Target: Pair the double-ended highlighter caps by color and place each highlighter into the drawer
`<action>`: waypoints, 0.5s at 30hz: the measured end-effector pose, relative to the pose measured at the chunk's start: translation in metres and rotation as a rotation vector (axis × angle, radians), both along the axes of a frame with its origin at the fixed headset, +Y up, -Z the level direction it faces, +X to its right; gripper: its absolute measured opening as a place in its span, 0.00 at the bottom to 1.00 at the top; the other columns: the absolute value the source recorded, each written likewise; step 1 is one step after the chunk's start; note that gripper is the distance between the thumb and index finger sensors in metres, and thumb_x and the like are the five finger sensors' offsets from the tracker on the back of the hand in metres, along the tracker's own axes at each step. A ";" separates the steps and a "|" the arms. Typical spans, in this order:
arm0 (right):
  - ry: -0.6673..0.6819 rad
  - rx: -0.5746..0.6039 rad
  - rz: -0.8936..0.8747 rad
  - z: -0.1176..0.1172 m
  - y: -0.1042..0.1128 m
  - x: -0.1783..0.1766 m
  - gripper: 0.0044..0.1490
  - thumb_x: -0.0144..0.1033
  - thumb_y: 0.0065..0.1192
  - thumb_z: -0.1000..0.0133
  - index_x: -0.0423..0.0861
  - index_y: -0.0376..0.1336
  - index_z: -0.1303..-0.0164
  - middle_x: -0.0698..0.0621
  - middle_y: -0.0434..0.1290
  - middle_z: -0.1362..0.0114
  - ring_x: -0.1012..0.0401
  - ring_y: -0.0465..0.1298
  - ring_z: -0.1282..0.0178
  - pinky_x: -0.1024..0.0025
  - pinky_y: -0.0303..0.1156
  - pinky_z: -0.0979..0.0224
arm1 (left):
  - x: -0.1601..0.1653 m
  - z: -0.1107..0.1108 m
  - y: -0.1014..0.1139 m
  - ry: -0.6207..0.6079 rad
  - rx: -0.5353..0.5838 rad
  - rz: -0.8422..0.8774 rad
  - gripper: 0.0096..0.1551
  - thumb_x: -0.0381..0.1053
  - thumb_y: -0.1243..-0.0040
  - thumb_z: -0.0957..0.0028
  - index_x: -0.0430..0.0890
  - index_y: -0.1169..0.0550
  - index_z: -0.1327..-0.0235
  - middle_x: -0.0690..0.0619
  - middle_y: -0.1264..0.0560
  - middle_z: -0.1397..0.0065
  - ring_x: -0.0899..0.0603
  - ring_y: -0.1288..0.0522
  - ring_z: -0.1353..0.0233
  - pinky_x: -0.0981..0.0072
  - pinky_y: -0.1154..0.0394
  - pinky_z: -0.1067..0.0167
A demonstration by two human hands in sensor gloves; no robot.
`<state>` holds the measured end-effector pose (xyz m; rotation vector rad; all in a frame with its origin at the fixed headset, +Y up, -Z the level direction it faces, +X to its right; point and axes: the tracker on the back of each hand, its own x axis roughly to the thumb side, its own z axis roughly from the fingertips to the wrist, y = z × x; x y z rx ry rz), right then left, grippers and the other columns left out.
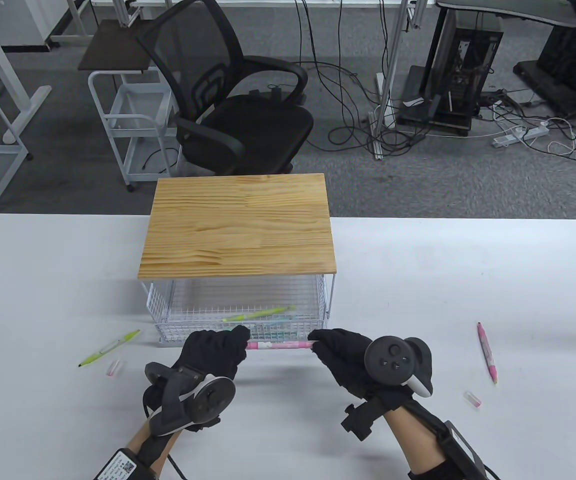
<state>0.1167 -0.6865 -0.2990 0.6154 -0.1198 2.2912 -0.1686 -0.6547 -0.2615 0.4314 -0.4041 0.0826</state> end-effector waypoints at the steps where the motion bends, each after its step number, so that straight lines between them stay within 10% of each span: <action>1: 0.002 -0.004 -0.002 0.000 0.000 0.000 0.27 0.45 0.50 0.36 0.47 0.67 0.32 0.51 0.76 0.45 0.57 0.77 0.50 0.49 0.73 0.34 | -0.001 0.000 0.000 0.000 -0.004 0.004 0.26 0.52 0.53 0.45 0.55 0.32 0.32 0.59 0.19 0.43 0.53 0.18 0.47 0.51 0.21 0.33; 15: -0.008 -0.085 0.033 -0.009 -0.005 0.002 0.28 0.48 0.51 0.35 0.47 0.67 0.29 0.49 0.76 0.41 0.54 0.78 0.46 0.48 0.71 0.31 | -0.006 -0.016 -0.017 0.020 -0.085 0.024 0.27 0.53 0.55 0.44 0.58 0.34 0.30 0.61 0.20 0.40 0.53 0.19 0.45 0.51 0.23 0.31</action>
